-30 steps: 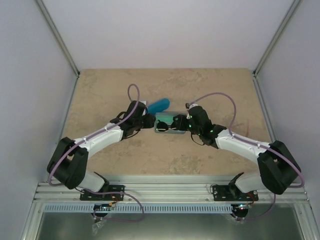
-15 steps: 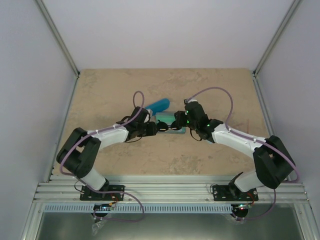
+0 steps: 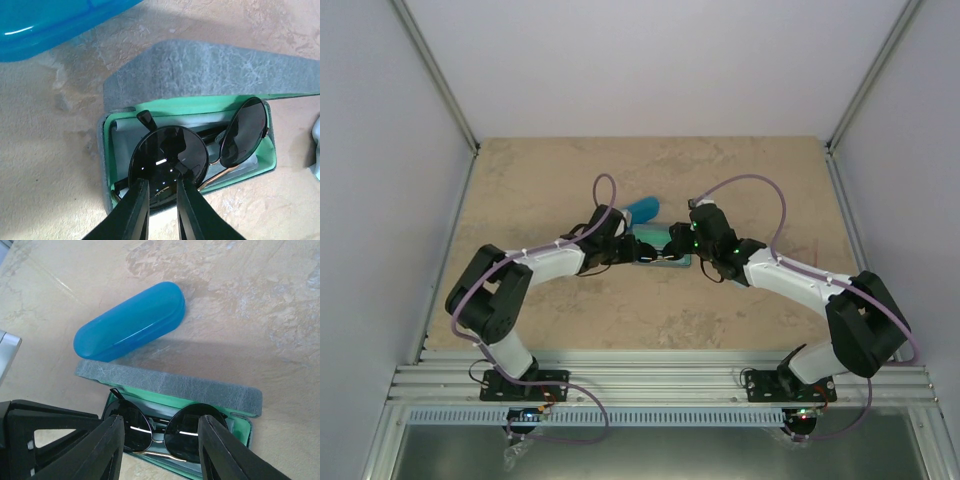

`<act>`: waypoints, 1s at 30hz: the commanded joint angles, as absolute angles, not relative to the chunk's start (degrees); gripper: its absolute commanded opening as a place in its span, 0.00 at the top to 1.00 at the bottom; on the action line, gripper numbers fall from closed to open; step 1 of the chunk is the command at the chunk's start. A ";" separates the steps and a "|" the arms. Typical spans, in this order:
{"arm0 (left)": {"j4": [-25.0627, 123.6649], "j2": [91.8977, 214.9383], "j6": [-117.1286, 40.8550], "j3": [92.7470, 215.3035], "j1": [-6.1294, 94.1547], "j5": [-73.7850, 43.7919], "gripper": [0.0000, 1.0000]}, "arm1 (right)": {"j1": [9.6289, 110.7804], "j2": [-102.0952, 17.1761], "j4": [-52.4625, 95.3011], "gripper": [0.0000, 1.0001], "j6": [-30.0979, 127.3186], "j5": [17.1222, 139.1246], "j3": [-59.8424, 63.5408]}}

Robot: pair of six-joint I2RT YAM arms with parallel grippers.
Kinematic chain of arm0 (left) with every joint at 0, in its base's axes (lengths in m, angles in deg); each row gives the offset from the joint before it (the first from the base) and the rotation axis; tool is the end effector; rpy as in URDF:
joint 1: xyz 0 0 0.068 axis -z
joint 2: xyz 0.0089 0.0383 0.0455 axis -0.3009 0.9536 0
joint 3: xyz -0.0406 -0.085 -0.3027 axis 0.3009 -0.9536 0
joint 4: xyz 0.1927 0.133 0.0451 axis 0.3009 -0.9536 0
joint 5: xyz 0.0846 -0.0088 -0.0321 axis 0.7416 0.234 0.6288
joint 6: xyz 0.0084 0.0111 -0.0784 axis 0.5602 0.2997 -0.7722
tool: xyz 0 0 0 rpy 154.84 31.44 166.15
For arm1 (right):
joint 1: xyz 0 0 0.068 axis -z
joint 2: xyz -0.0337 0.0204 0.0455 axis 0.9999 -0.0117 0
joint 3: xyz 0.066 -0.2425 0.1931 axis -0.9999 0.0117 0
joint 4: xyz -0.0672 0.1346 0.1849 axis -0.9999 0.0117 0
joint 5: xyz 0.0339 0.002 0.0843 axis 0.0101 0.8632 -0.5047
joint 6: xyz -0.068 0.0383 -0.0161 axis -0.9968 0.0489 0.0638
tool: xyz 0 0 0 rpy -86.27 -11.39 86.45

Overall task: Organize the sunglasses
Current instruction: Adjust the sunglasses in the sunglasses case.

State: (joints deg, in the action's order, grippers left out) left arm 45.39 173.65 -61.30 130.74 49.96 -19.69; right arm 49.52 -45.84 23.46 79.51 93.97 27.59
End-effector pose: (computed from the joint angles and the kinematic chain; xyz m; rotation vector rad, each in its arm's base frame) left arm 0.2772 -0.1945 0.1965 0.0585 2.5527 -0.7751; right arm 0.2509 0.1965 0.2601 0.0394 2.2762 0.5799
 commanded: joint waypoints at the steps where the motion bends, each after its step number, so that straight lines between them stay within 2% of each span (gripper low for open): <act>1: 45.54 175.42 -60.54 132.04 49.71 -19.00 0.83 | 49.78 -44.82 22.35 0.58 79.08 94.95 28.85; 13: 46.23 177.61 -60.29 132.80 49.71 -19.21 0.83 | 49.78 -45.40 21.83 0.58 78.13 94.01 28.21; 23: 45.89 171.46 -61.26 129.60 49.80 -17.55 0.71 | 49.76 -50.17 23.56 0.58 75.47 93.60 22.05; 30: 48.13 167.98 -64.60 123.02 51.46 -18.86 0.77 | 49.78 -56.73 24.42 0.59 74.46 93.54 17.80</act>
State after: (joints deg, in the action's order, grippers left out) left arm 46.44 169.49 -62.35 126.30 50.09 -18.64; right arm 49.52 -53.89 23.50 75.99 93.43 19.88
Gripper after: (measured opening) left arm 0.246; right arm 0.410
